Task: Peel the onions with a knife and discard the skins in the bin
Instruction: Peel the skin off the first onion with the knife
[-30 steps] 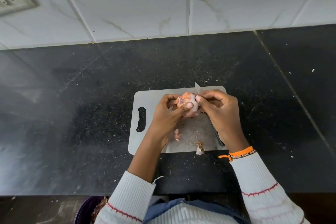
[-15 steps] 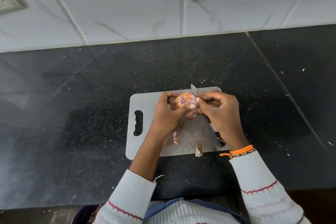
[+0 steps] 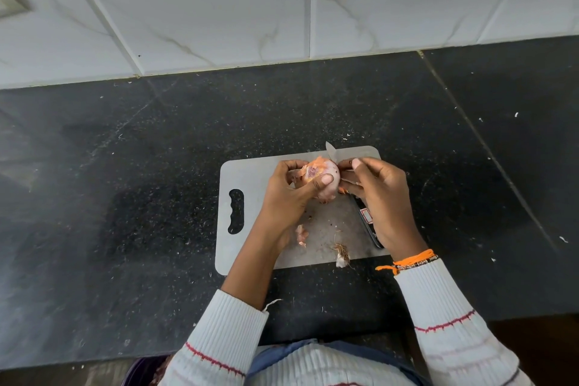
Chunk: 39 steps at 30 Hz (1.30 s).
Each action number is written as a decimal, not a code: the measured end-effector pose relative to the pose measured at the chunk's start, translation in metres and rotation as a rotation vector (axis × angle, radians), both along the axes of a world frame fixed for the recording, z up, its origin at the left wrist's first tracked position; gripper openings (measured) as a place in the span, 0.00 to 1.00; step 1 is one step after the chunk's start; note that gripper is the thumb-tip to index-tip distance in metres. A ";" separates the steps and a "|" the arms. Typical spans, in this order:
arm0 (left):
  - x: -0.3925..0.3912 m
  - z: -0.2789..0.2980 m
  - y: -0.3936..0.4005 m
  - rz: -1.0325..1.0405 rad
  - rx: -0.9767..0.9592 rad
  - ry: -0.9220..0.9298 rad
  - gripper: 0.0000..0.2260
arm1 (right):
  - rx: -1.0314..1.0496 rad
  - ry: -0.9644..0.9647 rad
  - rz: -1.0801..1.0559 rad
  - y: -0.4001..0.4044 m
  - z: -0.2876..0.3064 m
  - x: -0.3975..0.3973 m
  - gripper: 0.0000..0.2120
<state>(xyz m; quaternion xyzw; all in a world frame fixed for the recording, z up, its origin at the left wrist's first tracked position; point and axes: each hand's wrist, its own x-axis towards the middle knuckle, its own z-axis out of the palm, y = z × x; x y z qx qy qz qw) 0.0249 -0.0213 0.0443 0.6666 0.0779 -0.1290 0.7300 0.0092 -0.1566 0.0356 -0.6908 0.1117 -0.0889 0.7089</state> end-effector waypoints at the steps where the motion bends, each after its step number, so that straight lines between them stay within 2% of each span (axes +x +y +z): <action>1: -0.001 0.001 0.000 0.002 -0.019 0.013 0.18 | -0.016 -0.006 -0.008 0.001 0.000 -0.001 0.10; 5: -0.002 0.004 -0.001 -0.002 -0.097 0.059 0.19 | -0.225 -0.041 -0.094 0.002 -0.002 -0.002 0.16; 11: 0.000 0.005 0.003 -0.052 -0.124 0.046 0.21 | -0.184 -0.046 0.005 0.000 -0.004 -0.001 0.03; 16: 0.003 0.002 0.007 -0.122 -0.038 -0.039 0.20 | -0.241 -0.085 0.169 -0.002 -0.002 -0.002 0.12; 23: 0.003 0.001 0.008 -0.185 0.001 -0.049 0.22 | -0.218 -0.082 -0.053 -0.004 -0.007 -0.001 0.03; 28: 0.005 -0.002 0.007 -0.180 -0.038 -0.020 0.20 | -0.295 0.019 -0.070 -0.010 -0.010 -0.002 0.09; 33: 0.007 -0.007 0.003 -0.179 0.021 -0.049 0.17 | 0.034 0.135 0.134 -0.004 -0.008 -0.001 0.08; 39: 0.007 -0.009 0.004 -0.148 0.103 -0.070 0.13 | 0.203 0.175 0.248 -0.001 -0.014 -0.004 0.11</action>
